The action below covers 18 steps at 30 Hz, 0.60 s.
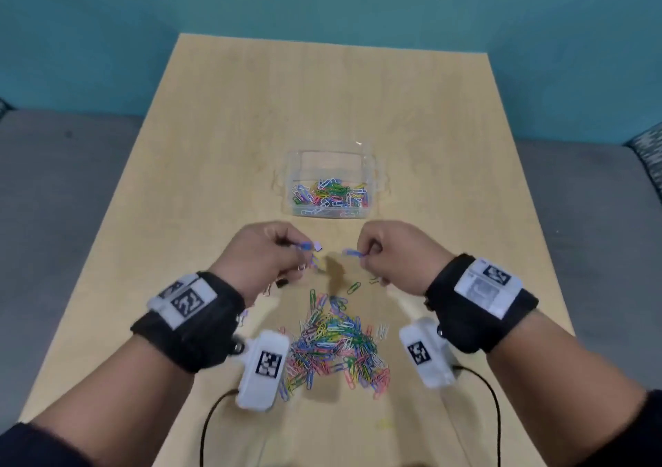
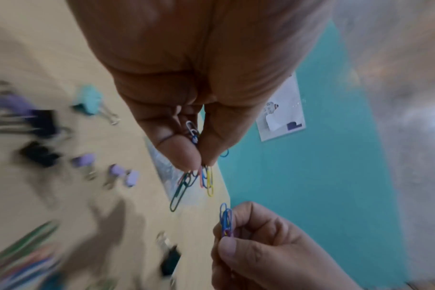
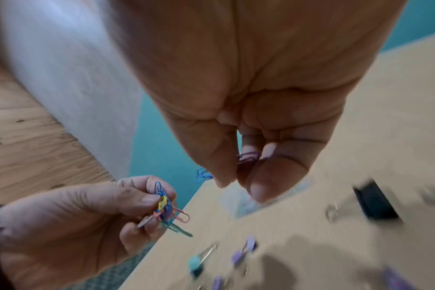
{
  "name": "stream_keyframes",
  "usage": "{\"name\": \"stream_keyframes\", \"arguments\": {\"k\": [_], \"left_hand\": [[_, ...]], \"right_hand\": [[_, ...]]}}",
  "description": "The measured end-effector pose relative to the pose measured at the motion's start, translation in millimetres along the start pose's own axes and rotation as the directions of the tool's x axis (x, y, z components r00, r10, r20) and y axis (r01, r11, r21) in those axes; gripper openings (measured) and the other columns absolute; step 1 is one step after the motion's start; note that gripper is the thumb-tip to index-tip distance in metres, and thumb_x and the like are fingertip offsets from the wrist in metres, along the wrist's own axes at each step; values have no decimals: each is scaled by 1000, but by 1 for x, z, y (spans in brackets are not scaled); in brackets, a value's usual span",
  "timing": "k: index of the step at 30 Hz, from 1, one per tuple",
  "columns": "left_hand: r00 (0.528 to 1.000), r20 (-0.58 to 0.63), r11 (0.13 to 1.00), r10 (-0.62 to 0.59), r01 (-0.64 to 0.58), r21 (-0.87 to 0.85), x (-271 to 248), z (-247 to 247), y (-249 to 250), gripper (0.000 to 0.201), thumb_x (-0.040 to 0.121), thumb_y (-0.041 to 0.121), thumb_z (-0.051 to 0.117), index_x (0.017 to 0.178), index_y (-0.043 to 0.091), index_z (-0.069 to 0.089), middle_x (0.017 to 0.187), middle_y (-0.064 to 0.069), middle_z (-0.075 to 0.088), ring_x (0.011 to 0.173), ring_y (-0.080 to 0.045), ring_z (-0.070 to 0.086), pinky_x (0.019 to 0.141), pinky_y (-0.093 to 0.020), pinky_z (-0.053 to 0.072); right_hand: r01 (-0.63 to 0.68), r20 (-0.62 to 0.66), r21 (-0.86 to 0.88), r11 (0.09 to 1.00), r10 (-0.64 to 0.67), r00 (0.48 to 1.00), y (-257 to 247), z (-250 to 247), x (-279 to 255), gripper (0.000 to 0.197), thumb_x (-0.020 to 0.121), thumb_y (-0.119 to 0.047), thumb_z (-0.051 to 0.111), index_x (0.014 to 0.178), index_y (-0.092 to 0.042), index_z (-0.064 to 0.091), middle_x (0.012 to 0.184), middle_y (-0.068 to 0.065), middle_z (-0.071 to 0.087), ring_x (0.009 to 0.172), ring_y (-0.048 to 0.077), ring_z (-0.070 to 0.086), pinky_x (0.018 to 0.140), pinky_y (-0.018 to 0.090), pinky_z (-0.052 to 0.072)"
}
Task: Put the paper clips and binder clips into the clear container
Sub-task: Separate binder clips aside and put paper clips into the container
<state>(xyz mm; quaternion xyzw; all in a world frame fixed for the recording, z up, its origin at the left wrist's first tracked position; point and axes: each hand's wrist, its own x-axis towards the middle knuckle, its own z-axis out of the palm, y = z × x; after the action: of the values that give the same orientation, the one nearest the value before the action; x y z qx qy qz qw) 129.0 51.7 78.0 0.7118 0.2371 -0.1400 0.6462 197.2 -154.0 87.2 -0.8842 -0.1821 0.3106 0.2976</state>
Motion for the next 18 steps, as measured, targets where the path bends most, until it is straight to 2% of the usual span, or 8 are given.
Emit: {"name": "stream_keyframes", "arguments": {"k": [4,6,8,11,13,15,16,18], "left_hand": [[991,-102,996,86,-89,-27,52,-2,38,13,77,-12,65,76,1,63,63,-9,60,46,-11,56,48,-19,52],[983,-137,992,124,-126,-2,75,2,51,15,77,-11,65,73,3,63,66,-10,58,46,-10,56,50,-19,52],[977,-154,988,150,-145,46,91,9,56,15,78,-8,65,74,6,64,69,-10,58,48,-12,57,57,-27,56],[977,-155,982,147,-124,144,98,12,48,20,81,2,67,99,10,68,92,-7,63,69,-21,63,75,-38,59],[974,-154,957,169,-125,263,90,5,36,27,82,13,68,109,18,67,104,-2,65,81,-24,65,80,-38,56],[963,-124,875,240,-160,457,68,-1,18,30,84,20,65,114,23,65,108,-1,66,84,-20,63,81,-31,50],[953,-92,807,290,-192,559,53,-1,5,31,85,22,63,116,23,64,111,-1,65,90,-18,62,83,-29,47],[939,53,677,339,-283,679,18,7,-22,33,89,22,58,122,21,60,121,-1,60,106,-19,58,93,-30,43]], "right_hand": [[6,-126,-128,992,-22,992,-12,-32,52,10,81,-6,57,80,-16,59,74,-3,59,67,21,58,51,24,41],[-20,-143,-170,985,-5,990,-17,-41,77,11,81,-7,56,80,-18,57,81,1,62,71,23,59,51,24,39],[-52,-144,-222,974,20,989,-20,-45,95,10,81,-9,56,85,-18,59,86,3,64,75,24,59,56,26,40],[-95,-154,-286,954,52,987,-21,-49,102,29,85,-20,60,114,-17,59,113,5,62,95,24,59,76,29,46],[-91,-204,-312,946,27,979,-17,-48,85,37,87,-23,57,124,-14,56,119,10,58,104,29,57,83,32,46],[-53,-245,-340,939,-34,969,-9,-35,57,32,88,-17,51,118,-11,58,113,15,57,99,34,58,82,38,47],[-29,-222,-366,930,-57,973,-2,-22,41,30,87,-14,49,114,-10,58,109,16,56,95,36,58,79,40,48],[50,-76,-423,905,-90,993,10,10,7,28,86,-10,44,110,-11,58,104,12,57,93,34,59,75,37,48]]}}
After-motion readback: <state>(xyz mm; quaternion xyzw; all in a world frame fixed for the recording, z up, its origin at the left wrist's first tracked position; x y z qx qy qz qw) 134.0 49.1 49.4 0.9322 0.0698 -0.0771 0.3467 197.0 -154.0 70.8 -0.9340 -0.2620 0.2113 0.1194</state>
